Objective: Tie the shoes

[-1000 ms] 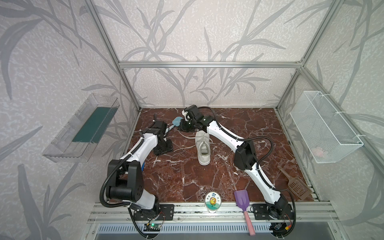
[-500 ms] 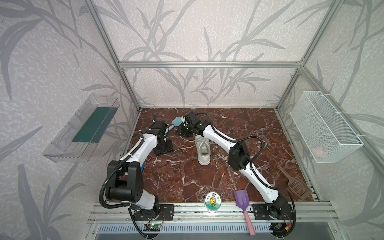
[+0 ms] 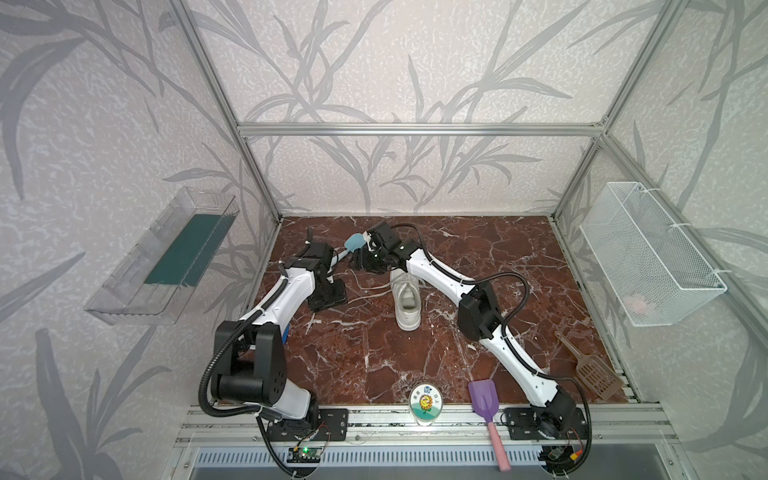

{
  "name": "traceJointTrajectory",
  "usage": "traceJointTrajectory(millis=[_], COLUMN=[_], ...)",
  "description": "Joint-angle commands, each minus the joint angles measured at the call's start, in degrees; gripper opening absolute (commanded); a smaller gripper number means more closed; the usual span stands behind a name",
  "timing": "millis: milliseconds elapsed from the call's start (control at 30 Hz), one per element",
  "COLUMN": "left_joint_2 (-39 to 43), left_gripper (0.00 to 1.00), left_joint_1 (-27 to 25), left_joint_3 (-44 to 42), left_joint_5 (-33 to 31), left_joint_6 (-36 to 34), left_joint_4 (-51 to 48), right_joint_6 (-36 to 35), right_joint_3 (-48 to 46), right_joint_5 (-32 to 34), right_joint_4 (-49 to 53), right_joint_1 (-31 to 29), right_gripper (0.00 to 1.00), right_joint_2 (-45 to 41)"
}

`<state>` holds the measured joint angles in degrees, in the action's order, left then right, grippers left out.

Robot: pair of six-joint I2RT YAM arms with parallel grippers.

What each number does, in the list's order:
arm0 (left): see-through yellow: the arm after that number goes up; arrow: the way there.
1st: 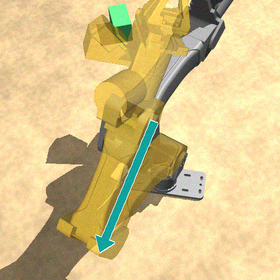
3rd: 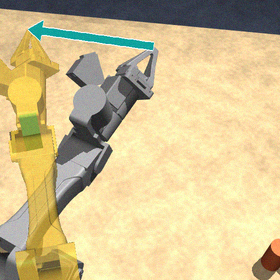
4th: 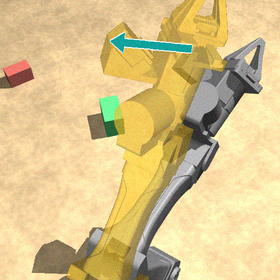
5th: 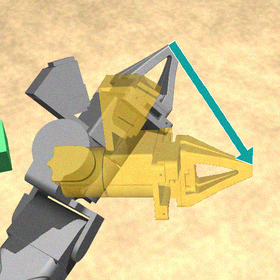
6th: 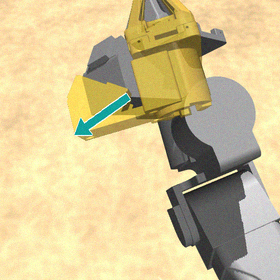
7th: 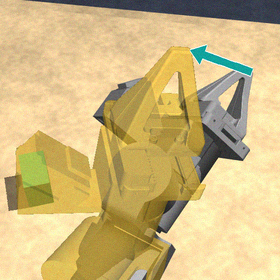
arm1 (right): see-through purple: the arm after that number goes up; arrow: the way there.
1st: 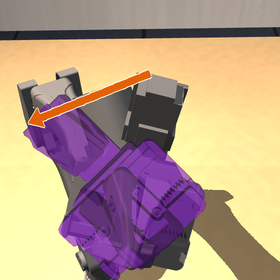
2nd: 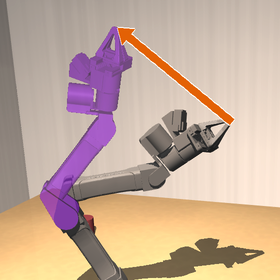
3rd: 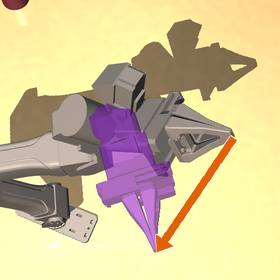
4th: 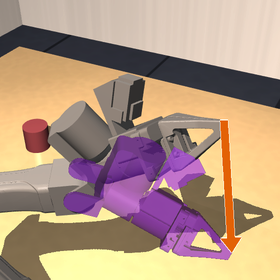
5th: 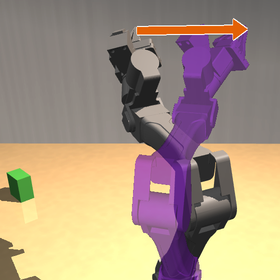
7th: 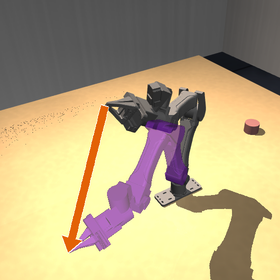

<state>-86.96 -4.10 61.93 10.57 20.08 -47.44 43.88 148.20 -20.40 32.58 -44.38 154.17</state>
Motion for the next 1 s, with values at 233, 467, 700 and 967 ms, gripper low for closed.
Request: traceJointTrajectory(millis=[233,467,700,967], left_joint_2=[-1.4,-1.9,-3.2,-10.9], left_gripper=[0.58,0.56,0.56,0.52], left_joint_1=[-0.4,-1.3,-3.4,-6.1], left_joint_3=[0.6,2.1,0.4,4.5], left_joint_5=[11.8,20.8,20.9,21.5], left_joint_6=[-14.8,-38.2,-54.5,-66.7], left_joint_4=[4.6,4.6,10.4,9.9], right_joint_6=[-7.0,-7.0,-9.4,-10.7], right_joint_3=[-16.4,-40.6,-60.3,-72.6], right_joint_5=[-1.0,-1.0,-0.3,0.6], right_joint_4=[-1.6,-10.0,-12.6,-13.4], right_joint_1=[5.3,11.9,19.9,28.1], right_gripper=[0.69,0.69,0.69,0.69], right_joint_2=[-21.0,-38.0,-53.2,-65.5])
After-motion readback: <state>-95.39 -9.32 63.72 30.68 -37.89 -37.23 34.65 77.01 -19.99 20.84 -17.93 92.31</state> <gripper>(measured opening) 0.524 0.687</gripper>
